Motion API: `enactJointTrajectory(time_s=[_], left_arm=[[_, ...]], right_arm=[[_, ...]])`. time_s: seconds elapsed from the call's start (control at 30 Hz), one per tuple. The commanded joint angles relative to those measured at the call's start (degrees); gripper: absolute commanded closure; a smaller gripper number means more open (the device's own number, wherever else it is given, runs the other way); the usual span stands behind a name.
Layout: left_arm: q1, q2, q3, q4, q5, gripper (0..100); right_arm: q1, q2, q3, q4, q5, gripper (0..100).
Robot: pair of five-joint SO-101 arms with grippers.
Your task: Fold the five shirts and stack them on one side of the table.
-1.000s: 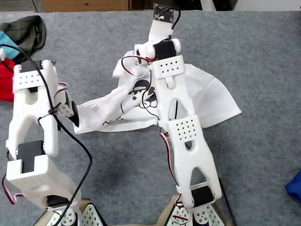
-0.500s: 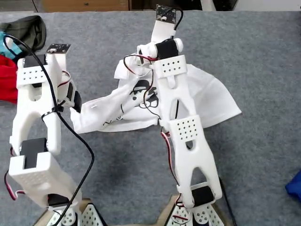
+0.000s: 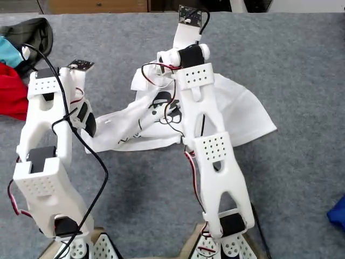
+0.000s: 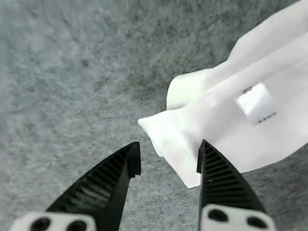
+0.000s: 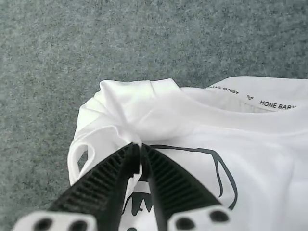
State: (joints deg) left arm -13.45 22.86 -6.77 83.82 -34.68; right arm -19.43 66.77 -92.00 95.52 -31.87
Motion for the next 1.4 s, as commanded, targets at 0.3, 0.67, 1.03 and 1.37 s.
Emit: enactJointTrajectory(time_s=[0.3, 0.67, 1.03, 1.37], left_arm=[[-0.1, 2.0, -4.8, -1.4, -0.7, 88], [-0.1, 9.4, -12.7, 3.9, -0.6, 82], [0.0, 14.3, -15.8, 5.2, -0.7, 87], [0.0, 14.5, -15.7, 5.2, -0.7, 91]], right_arm=[[0.7, -1.5, -2.9, -1.2, -0.3, 99.2], [0.7, -1.5, -3.1, -1.2, -0.3, 99.2], [0.7, -1.5, -3.1, -1.2, -0.3, 99.2], [0.7, -1.5, -3.2, -1.2, -0.3, 99.2]])
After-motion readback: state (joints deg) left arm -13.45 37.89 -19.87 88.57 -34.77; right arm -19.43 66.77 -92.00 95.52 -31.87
